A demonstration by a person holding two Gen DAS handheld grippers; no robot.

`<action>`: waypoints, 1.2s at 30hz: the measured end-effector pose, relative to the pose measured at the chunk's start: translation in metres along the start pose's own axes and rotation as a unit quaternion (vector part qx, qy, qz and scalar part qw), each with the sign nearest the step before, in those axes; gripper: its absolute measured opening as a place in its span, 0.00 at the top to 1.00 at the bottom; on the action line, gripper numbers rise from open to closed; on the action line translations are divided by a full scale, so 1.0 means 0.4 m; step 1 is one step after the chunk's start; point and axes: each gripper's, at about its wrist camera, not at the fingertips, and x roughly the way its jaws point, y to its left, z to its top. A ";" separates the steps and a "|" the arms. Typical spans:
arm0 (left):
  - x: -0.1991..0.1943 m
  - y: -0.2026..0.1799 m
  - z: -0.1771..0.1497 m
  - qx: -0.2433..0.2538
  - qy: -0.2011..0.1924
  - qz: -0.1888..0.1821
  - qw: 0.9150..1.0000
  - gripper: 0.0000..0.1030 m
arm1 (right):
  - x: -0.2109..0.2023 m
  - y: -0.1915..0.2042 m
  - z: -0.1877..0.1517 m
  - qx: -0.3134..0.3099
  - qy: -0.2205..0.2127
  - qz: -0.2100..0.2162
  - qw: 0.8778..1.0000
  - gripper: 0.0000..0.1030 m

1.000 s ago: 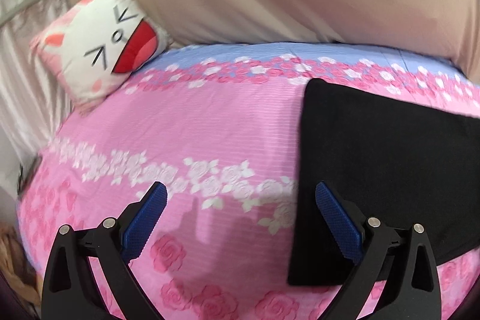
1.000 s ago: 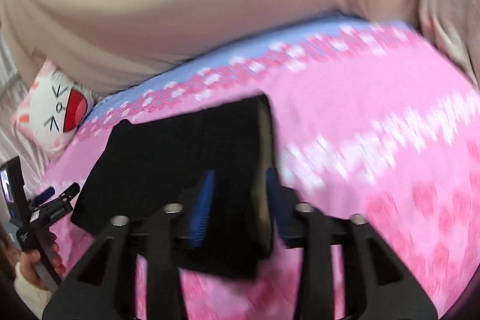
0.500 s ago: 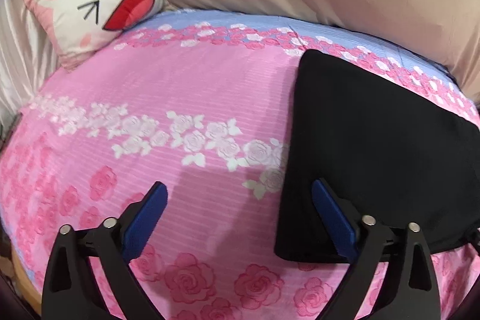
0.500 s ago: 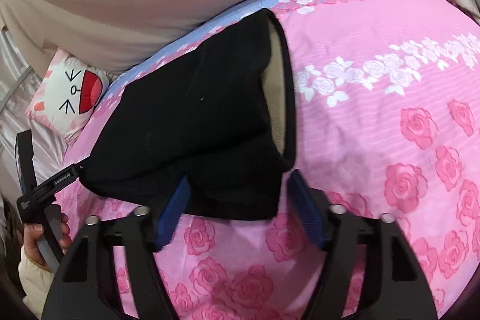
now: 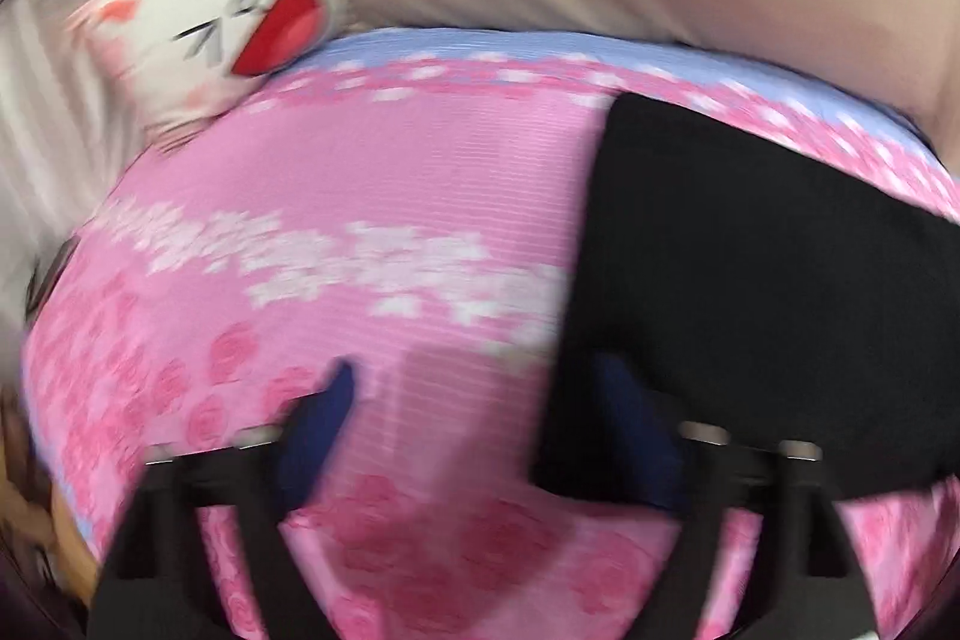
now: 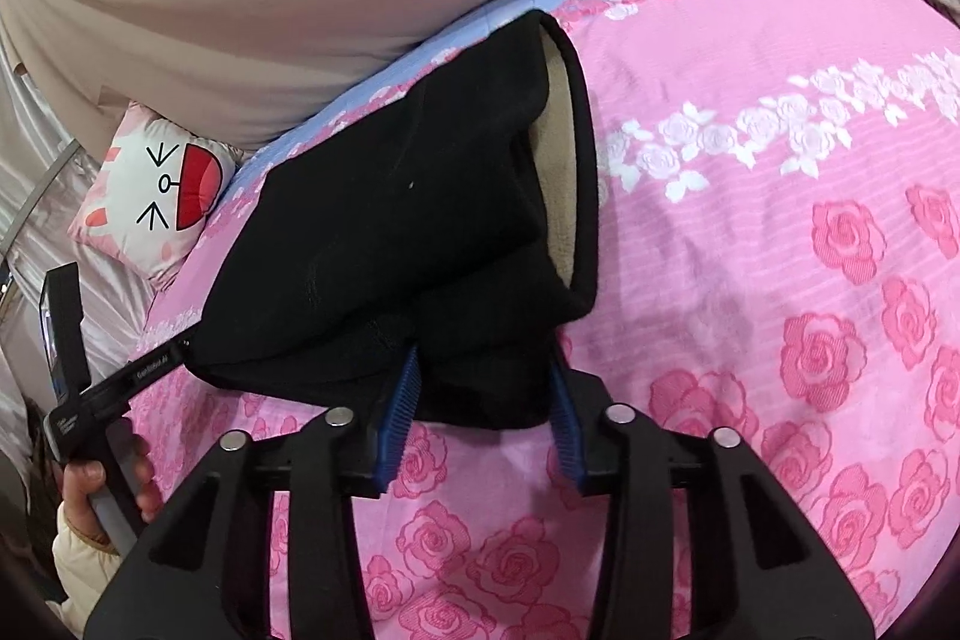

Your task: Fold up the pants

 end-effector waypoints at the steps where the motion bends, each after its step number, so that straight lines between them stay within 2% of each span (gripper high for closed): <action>1: 0.011 0.019 0.001 -0.016 0.013 -0.024 0.999 0.15 | 0.004 0.002 -0.002 -0.001 -0.001 -0.002 1.000 0.60; 4: 0.029 0.045 0.005 -0.058 0.034 -0.058 0.996 0.15 | 0.011 0.009 -0.004 -0.005 -0.004 -0.009 1.000 0.60; 5: 0.031 0.044 0.005 -0.057 0.033 -0.060 0.996 0.16 | 0.010 0.017 -0.003 -0.020 -0.005 -0.018 1.000 0.64; 6: 0.032 0.037 0.006 -0.049 0.033 -0.061 0.996 0.22 | 0.007 0.029 -0.001 -0.039 -0.009 -0.026 0.999 0.70; 9: 0.012 0.004 0.010 -0.004 0.033 -0.084 0.996 0.57 | -0.016 0.031 0.015 -0.047 -0.014 -0.015 0.999 0.77; 10: -0.001 -0.011 0.010 0.012 0.034 -0.085 0.996 0.62 | -0.029 0.028 0.025 -0.050 -0.016 -0.010 0.999 0.77; 13: -0.022 -0.035 0.012 0.028 0.035 -0.085 0.995 0.62 | -0.067 0.007 0.057 -0.051 -0.019 0.003 0.998 0.79; 15: -0.031 -0.035 0.006 0.023 0.042 -0.098 0.994 0.56 | -0.081 -0.008 0.076 -0.048 -0.025 -0.001 0.999 0.80; 16: -0.033 -0.032 0.004 0.021 0.047 -0.102 0.993 0.48 | -0.066 -0.018 0.081 -0.053 -0.010 -0.004 0.999 0.79; 17: -0.036 -0.029 0.002 0.017 0.047 -0.096 0.994 0.44 | -0.045 -0.030 0.080 -0.055 0.011 -0.006 0.998 0.77; 18: -0.038 -0.023 0.002 0.011 0.044 -0.088 0.995 0.38 | -0.009 -0.051 0.067 -0.046 0.046 -0.013 0.998 0.74; 19: -0.042 -0.011 0.005 0.002 0.039 -0.087 0.995 0.34 | -0.004 -0.063 0.053 -0.033 0.049 -0.012 0.998 0.69; 21: -0.048 0.012 0.011 -0.011 0.037 -0.092 0.995 0.33 | -0.041 -0.066 0.031 -0.018 0.022 -0.003 1.000 0.68; 24: -0.063 0.058 0.026 -0.031 0.026 -0.084 0.996 0.32 | -0.111 -0.048 0.004 -0.018 -0.033 -0.023 0.999 0.67; 26: -0.077 0.078 0.035 -0.031 0.010 -0.063 0.998 0.31 | -0.132 -0.009 -0.007 -0.046 -0.042 -0.022 0.998 0.67; 28: -0.083 0.078 0.040 -0.017 -0.002 -0.044 0.999 0.26 | -0.133 0.070 -0.017 -0.096 -0.039 -0.003 0.995 0.67; 31: -0.082 0.070 0.041 0.004 -0.011 -0.023 1.000 0.25 | -0.088 0.218 -0.035 -0.186 -0.019 0.021 0.982 0.66; 33: -0.079 0.068 0.039 0.017 -0.015 -0.004 1.000 0.25 | -0.034 0.333 -0.058 -0.263 -0.012 0.021 0.964 0.43; 35: -0.078 0.073 0.035 0.031 -0.018 0.014 0.999 0.25 | -0.006 0.405 -0.082 -0.319 -0.018 0.016 0.948 0.39; 36: -0.079 0.080 0.034 0.037 -0.019 0.021 0.999 0.25 | 0.023 0.453 -0.094 -0.356 -0.020 0.004 0.934 0.39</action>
